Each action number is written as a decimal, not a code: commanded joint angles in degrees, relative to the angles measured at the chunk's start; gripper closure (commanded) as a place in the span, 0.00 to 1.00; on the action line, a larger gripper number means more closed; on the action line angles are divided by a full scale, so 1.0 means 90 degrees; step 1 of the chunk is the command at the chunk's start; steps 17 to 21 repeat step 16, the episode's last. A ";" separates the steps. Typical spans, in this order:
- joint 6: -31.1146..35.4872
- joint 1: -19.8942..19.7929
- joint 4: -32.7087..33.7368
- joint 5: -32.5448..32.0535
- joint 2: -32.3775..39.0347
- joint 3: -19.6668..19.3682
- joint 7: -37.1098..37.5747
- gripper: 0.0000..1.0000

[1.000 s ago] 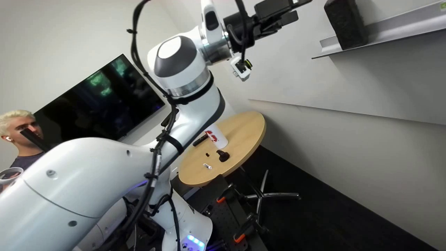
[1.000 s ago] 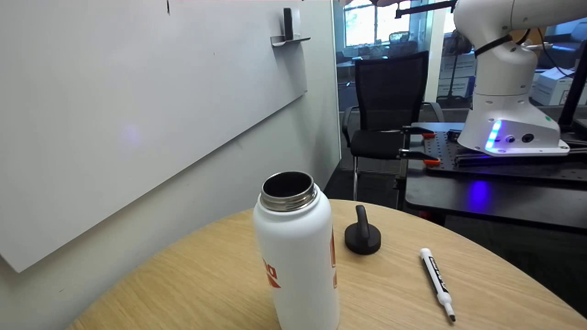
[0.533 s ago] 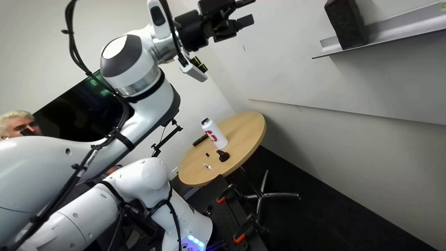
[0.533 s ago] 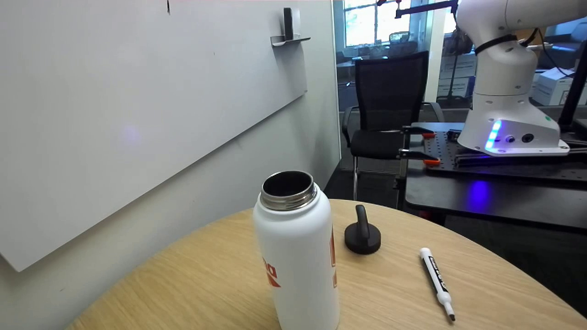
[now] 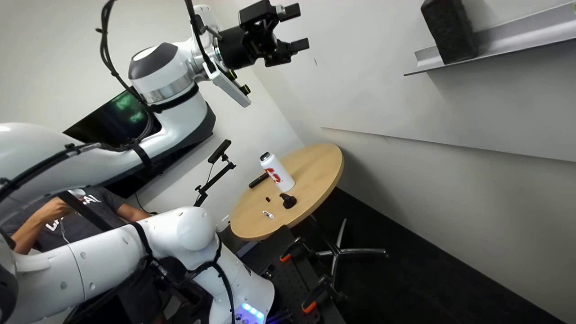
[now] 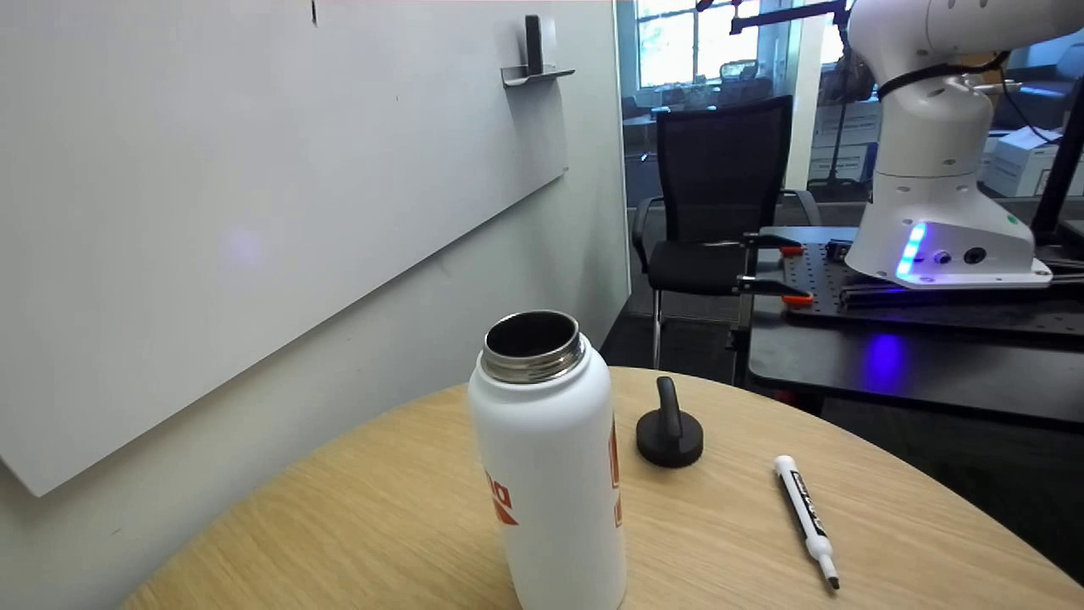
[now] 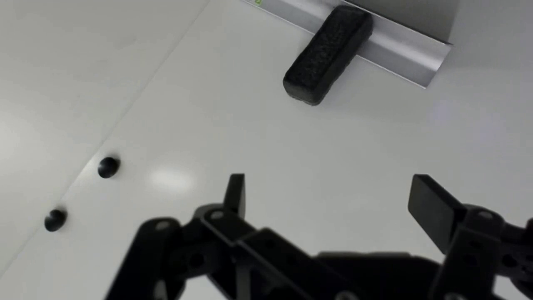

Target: Pick up the duster from the table and put it on the duster holder

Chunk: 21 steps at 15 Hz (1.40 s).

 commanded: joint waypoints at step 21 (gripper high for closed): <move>0.0128 -0.3581 0.0711 0.3388 0.2806 0.3881 -0.3761 0.00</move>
